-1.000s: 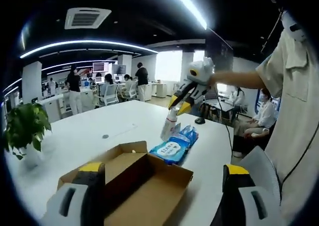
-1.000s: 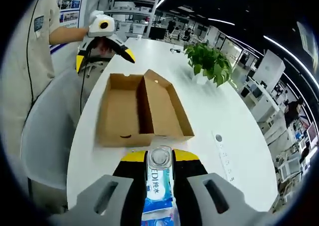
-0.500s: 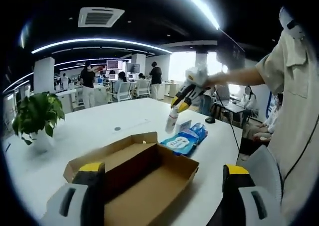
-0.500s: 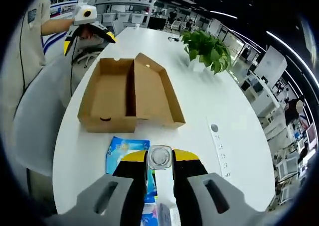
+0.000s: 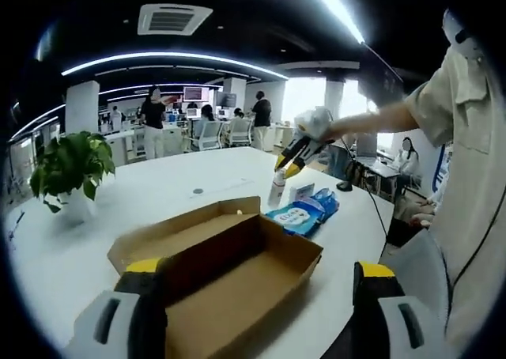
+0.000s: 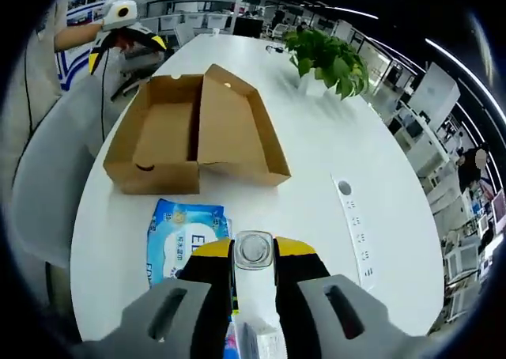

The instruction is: Operate the shoe box by opening the lid, removing the specified soft item, and placing it in the target area until the item is outside and the box remains undamaged.

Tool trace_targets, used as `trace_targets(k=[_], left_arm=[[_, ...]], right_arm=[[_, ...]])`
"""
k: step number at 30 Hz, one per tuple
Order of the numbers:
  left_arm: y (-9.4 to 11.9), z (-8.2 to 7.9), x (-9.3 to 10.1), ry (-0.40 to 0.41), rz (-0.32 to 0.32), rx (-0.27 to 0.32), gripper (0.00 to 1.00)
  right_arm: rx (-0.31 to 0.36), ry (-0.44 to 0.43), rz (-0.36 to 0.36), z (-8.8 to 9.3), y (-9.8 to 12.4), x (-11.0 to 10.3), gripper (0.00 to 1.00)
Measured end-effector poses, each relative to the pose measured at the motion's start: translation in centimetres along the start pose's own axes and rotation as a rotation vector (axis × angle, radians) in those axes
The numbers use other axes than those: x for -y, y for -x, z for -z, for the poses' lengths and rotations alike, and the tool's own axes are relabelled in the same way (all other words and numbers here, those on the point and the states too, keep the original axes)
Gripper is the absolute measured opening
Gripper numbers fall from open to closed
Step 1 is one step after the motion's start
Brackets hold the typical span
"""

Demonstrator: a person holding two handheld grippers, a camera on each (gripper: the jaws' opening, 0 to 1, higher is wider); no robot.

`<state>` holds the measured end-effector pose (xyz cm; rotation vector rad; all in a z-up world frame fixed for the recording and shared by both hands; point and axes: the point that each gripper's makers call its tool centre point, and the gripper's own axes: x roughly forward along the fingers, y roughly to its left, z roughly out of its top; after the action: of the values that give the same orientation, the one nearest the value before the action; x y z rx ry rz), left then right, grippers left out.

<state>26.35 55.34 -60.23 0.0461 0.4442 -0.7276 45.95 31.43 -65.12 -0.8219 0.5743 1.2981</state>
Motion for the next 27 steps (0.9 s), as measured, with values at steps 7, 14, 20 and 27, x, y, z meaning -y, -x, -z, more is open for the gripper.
trace_targets(k=[7, 14, 20, 27], left_arm=[[0.4, 1.0, -0.4, 0.017, -0.024, -0.022, 1.0], [0.3, 2.0, -0.8, 0.038, -0.03, -0.049, 0.99], [-0.1, 1.8, -1.1, 0.033, -0.025, -0.053, 0.99], [-0.2, 1.8, -1.2, 0.035, -0.024, -0.053, 0.99]], right_arm=[[-0.025, 0.012, -0.027, 0.8, -1.4, -0.3, 0.16], [-0.026, -0.019, -0.025, 2.1, -2.1, 1.0, 0.16], [-0.03, -0.079, -0.04, 2.4, -1.7, 1.1, 0.16], [-0.044, -0.082, -0.074, 3.2, -1.6, 1.3, 0.16]])
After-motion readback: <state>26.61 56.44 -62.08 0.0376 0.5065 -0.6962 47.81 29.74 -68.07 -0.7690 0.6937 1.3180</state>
